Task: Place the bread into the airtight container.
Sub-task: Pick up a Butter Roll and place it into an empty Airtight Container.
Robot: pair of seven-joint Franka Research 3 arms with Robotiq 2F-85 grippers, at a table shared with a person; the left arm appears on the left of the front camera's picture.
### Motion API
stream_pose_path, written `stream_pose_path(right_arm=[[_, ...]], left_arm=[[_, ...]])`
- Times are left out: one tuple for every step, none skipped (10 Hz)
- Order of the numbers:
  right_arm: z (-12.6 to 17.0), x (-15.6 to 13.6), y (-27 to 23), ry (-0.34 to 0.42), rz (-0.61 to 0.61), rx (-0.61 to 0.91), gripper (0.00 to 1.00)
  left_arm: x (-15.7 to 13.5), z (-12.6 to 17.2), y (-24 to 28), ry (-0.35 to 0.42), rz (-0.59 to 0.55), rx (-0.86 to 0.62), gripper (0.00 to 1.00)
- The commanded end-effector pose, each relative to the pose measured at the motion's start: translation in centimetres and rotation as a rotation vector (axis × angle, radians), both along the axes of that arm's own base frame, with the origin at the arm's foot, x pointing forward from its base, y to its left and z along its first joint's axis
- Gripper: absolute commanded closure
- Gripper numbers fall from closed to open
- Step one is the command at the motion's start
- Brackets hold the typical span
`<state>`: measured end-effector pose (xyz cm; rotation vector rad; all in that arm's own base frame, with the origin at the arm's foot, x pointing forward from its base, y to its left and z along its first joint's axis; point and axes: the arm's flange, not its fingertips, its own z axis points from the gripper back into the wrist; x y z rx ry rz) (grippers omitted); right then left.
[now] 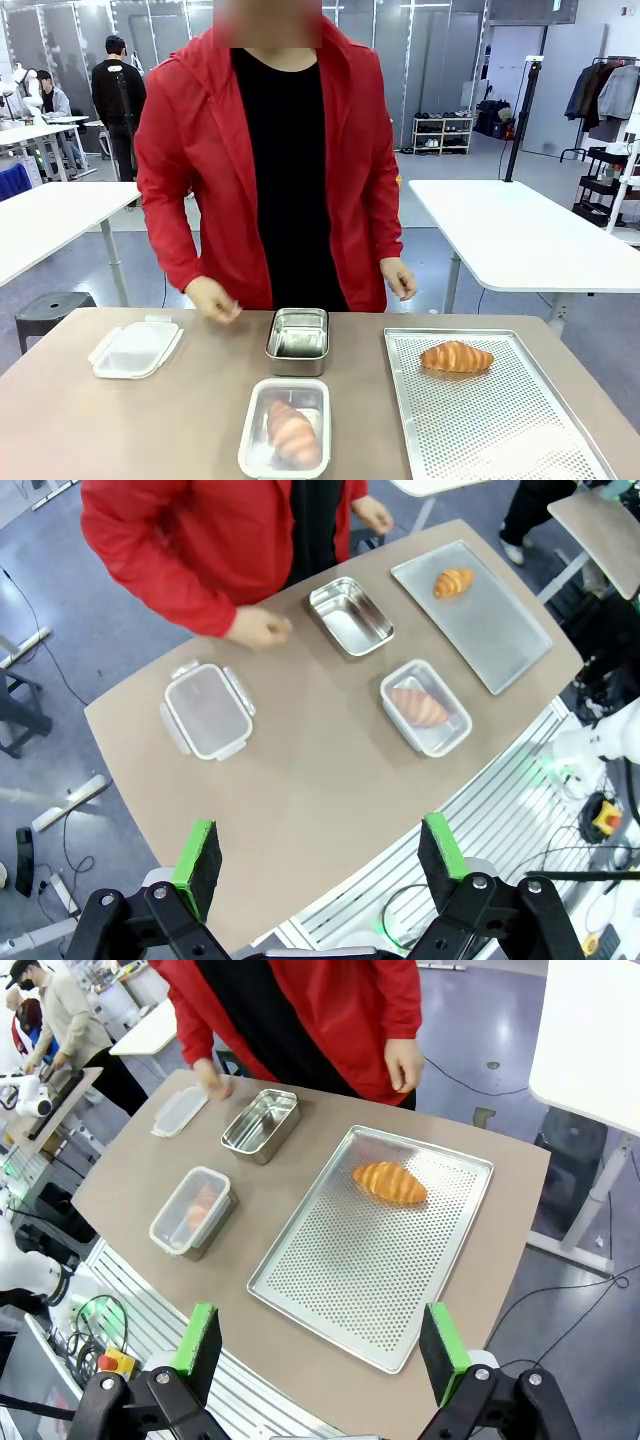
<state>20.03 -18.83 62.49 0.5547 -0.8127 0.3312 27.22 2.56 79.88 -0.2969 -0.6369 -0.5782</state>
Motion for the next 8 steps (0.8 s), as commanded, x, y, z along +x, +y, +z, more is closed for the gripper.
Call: stream_pose_path(right_arm=[[0.1,0.0,0.0,0.005,0.011,-0.006,0.00],[0.0,0.0,0.0,0.000,0.000,0.000,0.00],[1.1,1.0,0.5,-0.053,0.104,-0.114,0.00],[2.4,2.6,2.0,-0.110,0.250,-0.258,0.00],[3.4,4.1,3.9,-0.139,0.408,-0.392,0.00],[3.7,6.0,5.9,-0.145,0.489,-0.517,0.00],[3.3,8.3,8.0,-0.115,0.585,-0.615,0.00],[1.8,11.6,10.5,-0.070,0.676,-0.716,0.00]], left_arm=[[0.0,0.1,0.0,-0.012,-0.018,0.001,0.00],[0.0,0.1,0.0,-0.012,-0.018,0.001,0.00],[0.0,0.1,0.0,-0.012,-0.018,0.001,0.00],[0.0,0.1,0.0,-0.012,-0.018,0.001,0.00],[0.0,0.1,0.0,-0.012,-0.018,0.001,0.00],[0.0,0.1,0.0,-0.012,-0.018,0.001,0.00],[0.0,0.1,0.0,-0.012,-0.018,0.001,0.00],[0.0,0.1,0.0,-0.012,-0.018,0.001,0.00]])
